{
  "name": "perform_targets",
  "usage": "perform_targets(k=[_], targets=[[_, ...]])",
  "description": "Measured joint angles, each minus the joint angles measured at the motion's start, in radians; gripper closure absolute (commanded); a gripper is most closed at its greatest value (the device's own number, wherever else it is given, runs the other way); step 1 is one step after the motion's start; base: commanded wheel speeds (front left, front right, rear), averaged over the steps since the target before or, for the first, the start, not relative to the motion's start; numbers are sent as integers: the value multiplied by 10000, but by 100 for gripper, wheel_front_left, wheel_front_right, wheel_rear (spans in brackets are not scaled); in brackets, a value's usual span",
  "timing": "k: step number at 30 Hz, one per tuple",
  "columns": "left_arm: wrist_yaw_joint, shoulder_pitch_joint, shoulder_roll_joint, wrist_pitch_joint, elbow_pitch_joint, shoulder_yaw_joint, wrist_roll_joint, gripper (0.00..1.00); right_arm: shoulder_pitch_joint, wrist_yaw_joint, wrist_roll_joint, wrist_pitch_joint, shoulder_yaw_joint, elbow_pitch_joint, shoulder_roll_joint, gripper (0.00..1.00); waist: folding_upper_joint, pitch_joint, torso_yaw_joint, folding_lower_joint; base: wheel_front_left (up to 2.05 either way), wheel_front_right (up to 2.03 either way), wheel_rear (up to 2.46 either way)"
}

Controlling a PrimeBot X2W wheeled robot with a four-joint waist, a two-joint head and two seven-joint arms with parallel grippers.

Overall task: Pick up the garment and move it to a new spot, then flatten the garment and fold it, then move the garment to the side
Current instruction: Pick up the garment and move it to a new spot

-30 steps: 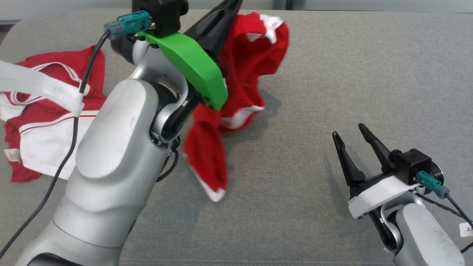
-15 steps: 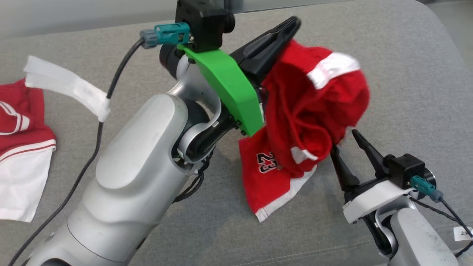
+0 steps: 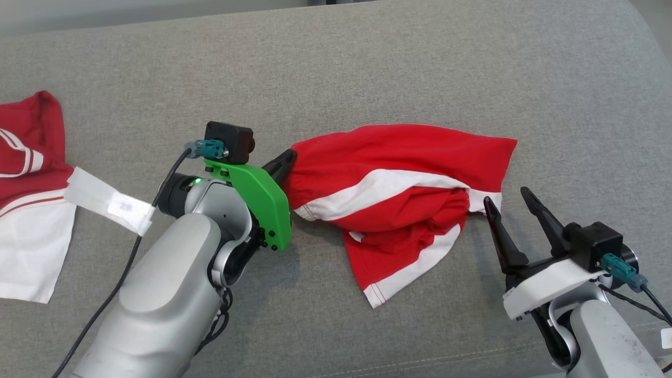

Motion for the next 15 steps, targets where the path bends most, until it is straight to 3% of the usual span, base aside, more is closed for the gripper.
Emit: perform_targets(k=[5,8,9,15], targets=[[125,71,-6,-307,581,188,-2,100,-21,0,-73,0,215,-4,-123,0,0,75,231,0,0,0,0],[209,87,23,-497,895,407,-35,40,-49,0,-73,0,385,-2,-199,0,0,91,297,0,0,0,0],[209,95,21,-556,982,412,-48,0,-54,0,-73,0,428,-4,-203,0,0,90,300,0,0,0,0],[211,398,-115,-1057,1039,709,-265,0,-36,0,-75,0,495,12,-303,0,0,31,312,0,0,0,0]])
